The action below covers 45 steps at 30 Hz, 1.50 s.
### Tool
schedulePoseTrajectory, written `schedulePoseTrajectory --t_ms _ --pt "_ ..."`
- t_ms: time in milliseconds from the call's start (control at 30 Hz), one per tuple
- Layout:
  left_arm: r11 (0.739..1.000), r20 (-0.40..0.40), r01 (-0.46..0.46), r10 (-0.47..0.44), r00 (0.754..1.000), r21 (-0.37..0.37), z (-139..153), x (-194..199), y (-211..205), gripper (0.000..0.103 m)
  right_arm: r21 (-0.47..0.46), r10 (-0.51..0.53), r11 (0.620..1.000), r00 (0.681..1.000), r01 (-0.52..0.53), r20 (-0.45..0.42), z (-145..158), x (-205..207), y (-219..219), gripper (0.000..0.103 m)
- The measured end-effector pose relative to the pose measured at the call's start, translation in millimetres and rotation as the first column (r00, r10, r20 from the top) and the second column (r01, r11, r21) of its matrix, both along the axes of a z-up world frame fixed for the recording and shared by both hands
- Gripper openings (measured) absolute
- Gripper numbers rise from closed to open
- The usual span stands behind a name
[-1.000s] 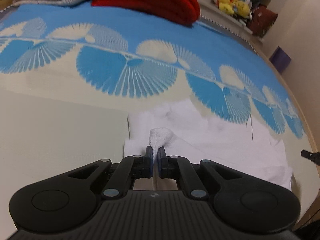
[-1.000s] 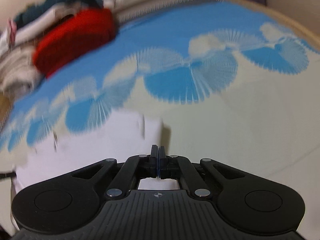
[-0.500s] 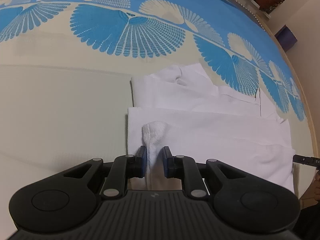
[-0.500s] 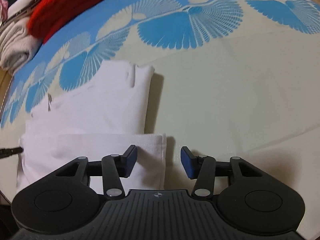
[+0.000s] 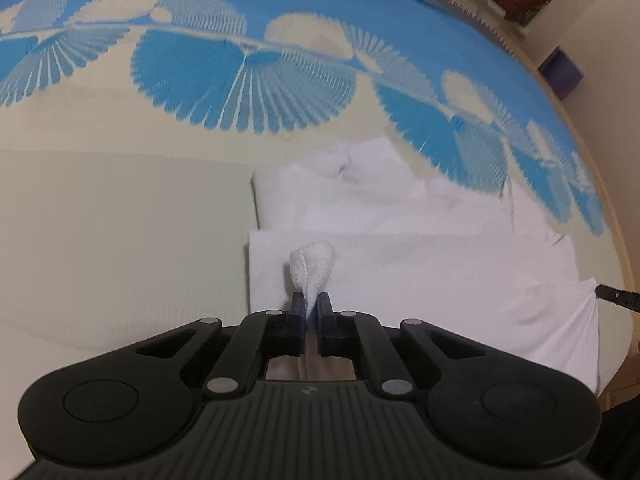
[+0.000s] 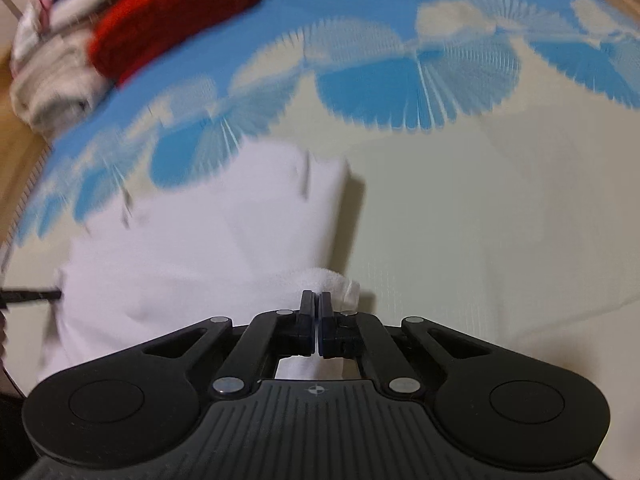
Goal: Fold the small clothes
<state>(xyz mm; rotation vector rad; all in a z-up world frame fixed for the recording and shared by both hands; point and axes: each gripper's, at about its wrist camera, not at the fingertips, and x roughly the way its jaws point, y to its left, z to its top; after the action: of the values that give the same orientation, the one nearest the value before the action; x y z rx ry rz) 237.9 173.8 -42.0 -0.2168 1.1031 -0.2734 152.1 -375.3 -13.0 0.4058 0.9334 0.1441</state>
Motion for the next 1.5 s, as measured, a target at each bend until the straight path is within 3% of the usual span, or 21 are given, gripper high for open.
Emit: schedulePoseTrajectory --t_ms 100,200,267,400,467,567,633,700,800,867,1000,1033,1133,1200,1267,1367,1400,1433,1500 --pt "0.999 0.098 -0.028 0.030 0.995 -0.022 19 -1 4 0.004 0.038 -0.054 0.998 0.985 0.048 0.162 24 -4 -3 0.000" --pt "0.997 0.236 -0.078 0.082 0.968 -0.026 41 0 7 0.004 0.019 -0.088 0.996 0.954 0.086 0.286 42 1 -1 0.000" --pt "0.994 0.293 -0.112 0.107 0.950 0.001 48 9 6 0.004 -0.039 -0.093 0.993 0.944 0.111 0.316 44 15 5 0.000" --pt "0.984 0.316 -0.172 0.147 0.937 0.053 43 40 -2 0.005 -0.092 -0.112 0.985 0.942 0.148 0.317 40 50 12 0.000" --pt "0.981 0.291 -0.179 0.150 0.945 0.074 29 52 -6 0.009 -0.134 -0.120 0.977 0.952 0.163 0.281 28 71 19 0.000" --pt "0.979 0.168 -0.157 0.135 0.977 0.127 6 58 -7 0.009 -0.162 -0.168 0.969 0.978 0.187 0.128 -2 97 21 0.001" --pt "0.982 0.172 -0.150 0.128 0.977 0.117 13 51 -2 0.009 -0.132 -0.208 0.968 0.976 0.214 0.059 -15 97 14 0.004" --pt "0.988 0.164 -0.142 0.130 0.978 0.065 23 44 7 0.018 -0.096 -0.202 0.974 0.979 0.205 0.037 -12 90 7 0.007" --pt "0.989 0.074 -0.143 0.141 0.987 0.026 33 34 13 0.019 -0.100 -0.169 0.980 0.986 0.169 0.014 0 73 5 0.013" --pt "0.991 0.007 -0.130 0.130 0.991 0.019 39 22 15 0.019 -0.091 -0.142 0.986 0.988 0.136 -0.054 4 59 7 0.021" --pt "0.994 -0.051 -0.112 0.111 0.992 -0.013 46 -24 16 0.039 -0.091 -0.055 0.995 0.992 0.045 -0.115 13 18 24 0.031" --pt "0.993 -0.063 -0.114 0.113 0.992 -0.016 42 -35 16 0.040 -0.109 -0.047 0.993 0.992 0.034 -0.115 13 7 30 0.033" --pt "0.990 -0.099 -0.138 0.136 0.986 -0.012 21 -59 19 0.040 -0.144 -0.070 0.988 0.990 0.052 -0.123 2 -23 40 0.038" --pt "0.984 -0.134 -0.164 0.154 0.979 -0.064 0 -75 23 0.040 -0.125 -0.083 0.990 0.981 0.062 -0.174 -10 -35 40 0.038" --pt "0.985 -0.195 -0.166 0.155 0.968 -0.040 -12 -80 22 0.038 -0.142 -0.105 0.987 0.980 0.081 -0.171 -10 -40 39 0.038" --pt "0.994 -0.122 -0.108 0.106 0.987 -0.007 -7 -88 16 0.038 -0.161 -0.105 0.984 0.979 0.076 -0.176 -11 -45 39 0.038" --pt "0.994 -0.128 -0.110 0.107 0.986 -0.011 -8 -89 17 0.028 -0.159 -0.092 0.985 0.976 0.061 -0.196 -17 -46 40 0.038" --pt "0.993 -0.132 -0.117 0.115 0.985 -0.007 -10 -91 18 0.018 -0.160 -0.078 0.986 0.973 0.043 -0.216 -21 -45 40 0.036" --pt "0.994 -0.127 -0.113 0.112 0.986 0.000 -10 -93 20 0.006 -0.177 -0.045 0.984 0.972 0.004 -0.233 -24 -45 45 0.007"
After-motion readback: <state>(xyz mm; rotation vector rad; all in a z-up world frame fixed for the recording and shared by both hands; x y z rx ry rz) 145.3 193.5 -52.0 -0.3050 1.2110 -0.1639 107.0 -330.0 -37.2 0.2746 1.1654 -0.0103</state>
